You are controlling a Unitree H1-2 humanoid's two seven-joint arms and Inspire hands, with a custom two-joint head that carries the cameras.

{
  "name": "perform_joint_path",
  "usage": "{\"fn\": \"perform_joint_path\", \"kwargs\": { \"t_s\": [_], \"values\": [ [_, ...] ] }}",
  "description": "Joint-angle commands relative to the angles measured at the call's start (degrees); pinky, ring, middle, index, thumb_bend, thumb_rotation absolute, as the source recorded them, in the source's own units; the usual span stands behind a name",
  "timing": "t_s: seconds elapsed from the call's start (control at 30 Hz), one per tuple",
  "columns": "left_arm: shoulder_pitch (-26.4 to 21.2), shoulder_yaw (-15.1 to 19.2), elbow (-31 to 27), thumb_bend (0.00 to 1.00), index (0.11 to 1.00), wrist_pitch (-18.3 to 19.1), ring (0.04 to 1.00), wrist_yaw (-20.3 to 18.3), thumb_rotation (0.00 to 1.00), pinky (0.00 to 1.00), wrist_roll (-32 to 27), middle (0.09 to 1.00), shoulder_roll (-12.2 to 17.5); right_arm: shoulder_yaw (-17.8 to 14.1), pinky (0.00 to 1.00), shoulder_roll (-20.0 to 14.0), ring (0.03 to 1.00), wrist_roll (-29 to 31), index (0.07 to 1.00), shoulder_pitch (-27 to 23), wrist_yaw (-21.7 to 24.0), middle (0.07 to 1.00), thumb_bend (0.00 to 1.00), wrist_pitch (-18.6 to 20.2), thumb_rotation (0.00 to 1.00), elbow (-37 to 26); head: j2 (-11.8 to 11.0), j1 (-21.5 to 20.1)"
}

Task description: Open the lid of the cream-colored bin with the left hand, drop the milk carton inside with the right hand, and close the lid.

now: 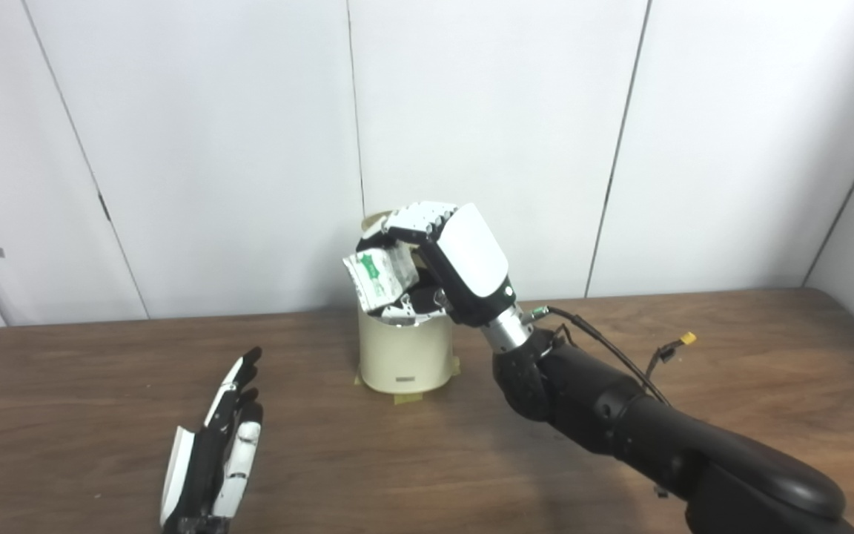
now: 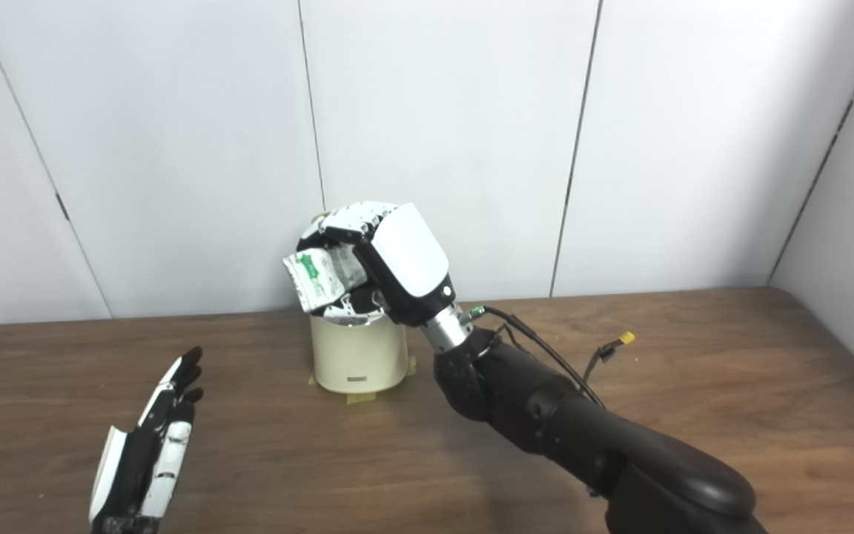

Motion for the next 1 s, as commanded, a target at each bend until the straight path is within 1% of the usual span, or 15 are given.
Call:
{"fn": "perform_joint_path", "kwargs": {
  "t_s": [0.0, 0.23, 0.33, 0.5, 0.7, 0.83, 0.97],
  "values": [
    [2.8, -1.4, 2.6, 0.36, 0.944, -0.6, 0.944, 0.9, 0.99, 0.89, 1.5, 0.961, -2.3, 0.1, 0.39, 0.3, 0.445, 1.7, 0.476, -5.3, -3.0, 0.490, 0.52, -1.2, 0.00, 0.3, 0.0, 0.2],
    [3.2, -1.6, 2.4, 0.36, 0.944, -1.2, 0.946, 1.1, 0.97, 0.90, 1.4, 0.960, -2.8, 2.8, 0.40, 1.1, 0.450, 3.6, 0.478, -5.9, -4.2, 0.485, 0.52, -1.2, 0.00, 2.8, 0.2, 0.5],
    [3.2, -1.6, 2.6, 0.37, 0.933, -1.5, 0.937, 1.3, 0.97, 0.88, 1.4, 0.949, -2.9, 3.0, 0.40, 1.5, 0.450, 4.7, 0.475, -5.6, -3.3, 0.489, 0.52, -1.2, 0.00, 3.7, 0.2, 0.7],
    [3.1, -1.7, 2.7, 0.36, 0.933, -1.5, 0.934, 1.3, 0.96, 0.88, 1.6, 0.948, -2.8, 3.2, 0.40, 1.8, 0.450, 5.3, 0.478, -5.3, -3.2, 0.486, 0.52, -1.2, 0.00, 4.9, 0.1, 0.5],
    [3.0, -1.7, 3.1, 0.35, 0.930, -1.8, 0.932, 1.3, 0.95, 0.89, 1.7, 0.944, -2.6, 2.1, 0.41, 1.3, 0.453, 6.6, 0.477, -4.9, -2.5, 0.486, 0.52, -1.2, 0.00, 5.2, 0.2, 0.2],
    [3.0, -1.6, 3.0, 0.37, 0.932, -1.3, 0.935, 1.1, 0.97, 0.89, 1.6, 0.946, -2.7, 1.4, 0.41, 0.9, 0.454, 7.0, 0.473, -4.8, -1.9, 0.490, 0.52, -1.2, 0.00, 5.4, 0.1, 0.1],
    [3.0, -1.7, 3.1, 0.37, 0.932, -1.6, 0.934, 1.2, 0.97, 0.89, 2.0, 0.946, -2.6, 0.7, 0.42, 0.5, 0.459, 7.1, 0.467, -4.6, -1.4, 0.496, 0.52, -1.2, 0.00, 5.6, 0.0, 0.1]
  ]
}}
